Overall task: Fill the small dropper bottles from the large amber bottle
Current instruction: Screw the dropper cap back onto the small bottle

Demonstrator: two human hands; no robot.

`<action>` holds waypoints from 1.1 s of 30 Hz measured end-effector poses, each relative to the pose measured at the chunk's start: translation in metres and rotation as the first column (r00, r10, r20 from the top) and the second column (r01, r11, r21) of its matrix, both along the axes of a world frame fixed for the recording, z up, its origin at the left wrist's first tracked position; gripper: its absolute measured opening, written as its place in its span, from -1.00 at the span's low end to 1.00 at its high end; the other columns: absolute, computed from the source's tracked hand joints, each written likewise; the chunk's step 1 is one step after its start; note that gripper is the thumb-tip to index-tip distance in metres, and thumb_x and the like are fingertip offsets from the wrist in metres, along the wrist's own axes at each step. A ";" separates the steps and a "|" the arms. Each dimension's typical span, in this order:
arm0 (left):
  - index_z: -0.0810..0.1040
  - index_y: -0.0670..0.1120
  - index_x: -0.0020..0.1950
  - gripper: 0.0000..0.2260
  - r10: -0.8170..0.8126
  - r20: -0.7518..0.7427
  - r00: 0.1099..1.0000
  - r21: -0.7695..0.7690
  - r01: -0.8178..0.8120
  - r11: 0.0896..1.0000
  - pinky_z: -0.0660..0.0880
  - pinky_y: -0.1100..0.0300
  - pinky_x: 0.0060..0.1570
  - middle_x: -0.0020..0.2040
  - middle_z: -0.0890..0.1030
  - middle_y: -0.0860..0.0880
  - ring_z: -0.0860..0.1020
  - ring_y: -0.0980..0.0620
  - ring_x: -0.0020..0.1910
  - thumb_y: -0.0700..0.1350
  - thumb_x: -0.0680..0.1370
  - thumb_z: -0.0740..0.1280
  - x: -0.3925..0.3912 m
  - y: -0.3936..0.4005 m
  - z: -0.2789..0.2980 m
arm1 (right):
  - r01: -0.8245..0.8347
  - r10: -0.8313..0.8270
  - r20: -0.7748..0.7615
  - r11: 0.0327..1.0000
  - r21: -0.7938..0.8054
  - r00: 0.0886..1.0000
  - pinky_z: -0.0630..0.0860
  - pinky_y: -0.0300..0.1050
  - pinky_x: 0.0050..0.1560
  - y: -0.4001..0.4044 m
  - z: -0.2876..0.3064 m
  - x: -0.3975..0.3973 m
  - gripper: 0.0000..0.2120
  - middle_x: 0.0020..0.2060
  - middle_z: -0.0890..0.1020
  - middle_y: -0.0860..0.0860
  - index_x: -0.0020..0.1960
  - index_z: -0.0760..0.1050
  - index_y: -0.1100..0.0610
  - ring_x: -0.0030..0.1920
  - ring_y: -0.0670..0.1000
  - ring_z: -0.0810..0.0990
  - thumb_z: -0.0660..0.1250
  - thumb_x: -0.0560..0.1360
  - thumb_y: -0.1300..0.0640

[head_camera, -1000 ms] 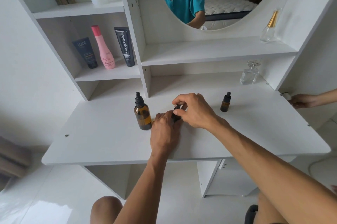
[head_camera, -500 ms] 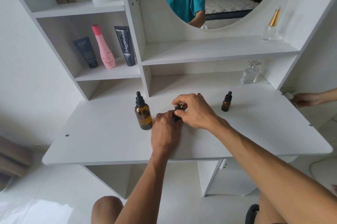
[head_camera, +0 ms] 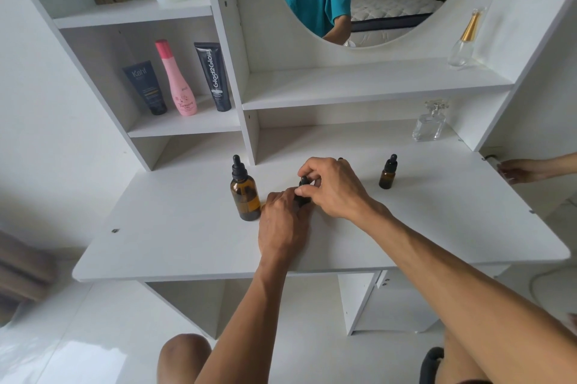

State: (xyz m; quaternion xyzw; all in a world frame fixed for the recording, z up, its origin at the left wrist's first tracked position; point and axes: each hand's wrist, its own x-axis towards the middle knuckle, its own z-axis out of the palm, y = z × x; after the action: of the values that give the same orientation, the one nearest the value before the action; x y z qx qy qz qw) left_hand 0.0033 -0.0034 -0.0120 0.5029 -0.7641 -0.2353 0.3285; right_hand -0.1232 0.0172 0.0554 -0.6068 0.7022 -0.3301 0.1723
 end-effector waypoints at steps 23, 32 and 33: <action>0.38 -0.12 0.45 -0.55 -0.082 0.222 0.972 -0.032 0.092 0.995 0.34 0.06 0.31 0.37 0.51 -0.10 0.38 -0.10 0.37 0.05 0.63 0.26 -0.010 -0.007 0.004 | 0.070 -0.035 0.121 0.954 -0.293 0.992 0.45 -0.47 -0.07 0.002 0.037 -0.018 -0.79 -0.08 0.66 -0.06 0.14 0.58 0.10 -0.12 -0.16 0.61 0.44 0.51 0.12; 0.03 -0.10 0.64 -0.46 -0.143 0.433 0.890 0.048 0.135 0.990 -0.13 0.02 0.57 0.65 0.05 0.00 -0.06 0.04 0.62 0.10 0.70 -0.03 -0.032 -0.031 0.005 | 0.082 -0.044 0.088 0.867 -0.492 0.995 0.55 -0.21 -0.07 -0.066 0.106 -0.021 -0.77 -0.18 0.64 -0.08 0.11 0.59 0.15 -0.15 -0.06 0.64 0.44 0.49 0.10; 0.01 -0.10 0.64 -0.45 -0.142 0.446 0.884 0.049 0.134 0.990 -0.14 0.01 0.57 0.65 0.02 0.00 -0.08 0.04 0.62 0.10 0.70 -0.05 -0.033 -0.032 0.005 | 0.078 -0.039 0.088 0.864 -0.498 0.995 0.56 -0.19 -0.05 -0.077 0.110 -0.020 -0.78 -0.18 0.63 -0.08 0.11 0.59 0.15 -0.14 -0.05 0.64 0.44 0.50 0.11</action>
State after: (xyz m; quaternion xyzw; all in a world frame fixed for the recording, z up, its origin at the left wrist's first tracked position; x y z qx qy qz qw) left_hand -0.0295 -0.0351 -0.0074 0.4906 -0.8510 -0.1425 0.1218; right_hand -0.1429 -0.0596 0.1653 -0.5964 0.6035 -0.5286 0.0253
